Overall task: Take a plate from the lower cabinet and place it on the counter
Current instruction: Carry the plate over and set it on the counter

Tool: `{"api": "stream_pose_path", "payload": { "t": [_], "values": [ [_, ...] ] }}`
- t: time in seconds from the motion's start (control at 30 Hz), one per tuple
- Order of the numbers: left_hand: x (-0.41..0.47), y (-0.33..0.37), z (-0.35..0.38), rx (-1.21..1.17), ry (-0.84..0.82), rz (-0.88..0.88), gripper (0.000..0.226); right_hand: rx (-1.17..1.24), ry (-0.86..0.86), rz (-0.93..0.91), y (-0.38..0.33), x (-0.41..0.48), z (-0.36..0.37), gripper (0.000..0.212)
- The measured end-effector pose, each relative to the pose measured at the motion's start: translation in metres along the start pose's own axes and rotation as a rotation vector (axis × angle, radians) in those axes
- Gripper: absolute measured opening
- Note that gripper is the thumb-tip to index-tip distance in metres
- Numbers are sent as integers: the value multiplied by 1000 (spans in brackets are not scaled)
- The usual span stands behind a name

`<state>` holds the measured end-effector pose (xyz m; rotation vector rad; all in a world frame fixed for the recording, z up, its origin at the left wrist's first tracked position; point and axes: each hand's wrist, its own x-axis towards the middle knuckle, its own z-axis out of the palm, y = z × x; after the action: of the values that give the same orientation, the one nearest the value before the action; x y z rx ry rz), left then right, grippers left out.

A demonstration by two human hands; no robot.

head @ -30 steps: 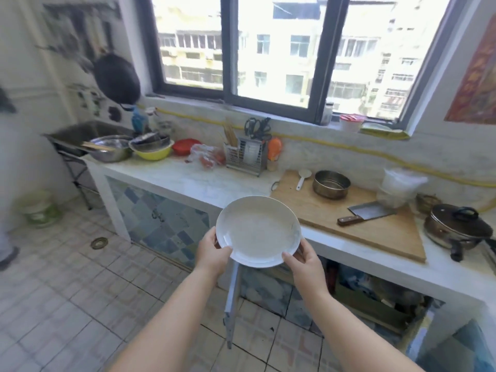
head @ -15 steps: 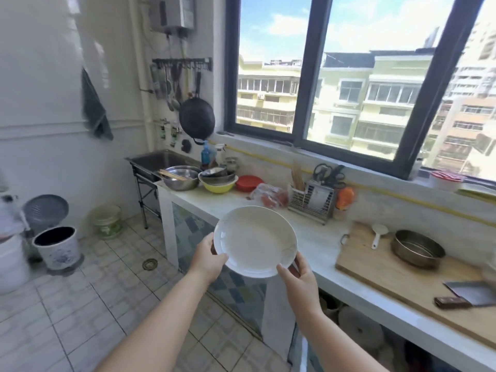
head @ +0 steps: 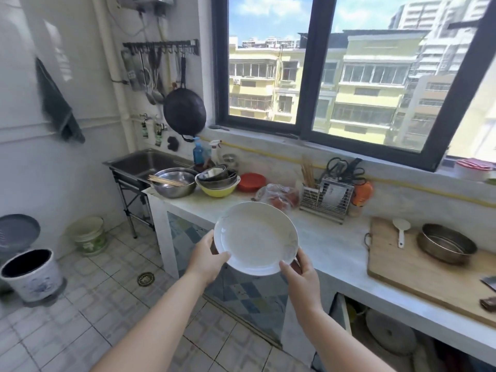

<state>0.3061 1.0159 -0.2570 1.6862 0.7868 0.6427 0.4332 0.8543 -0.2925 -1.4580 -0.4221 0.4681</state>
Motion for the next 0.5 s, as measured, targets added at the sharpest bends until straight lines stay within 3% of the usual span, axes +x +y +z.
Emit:
{"api": "stream_pose_path", "payload": {
  "t": [0.5],
  "values": [
    [174,-6,62,40,-89,-19,48,16,119,23,22,164,1,54]
  ]
}}
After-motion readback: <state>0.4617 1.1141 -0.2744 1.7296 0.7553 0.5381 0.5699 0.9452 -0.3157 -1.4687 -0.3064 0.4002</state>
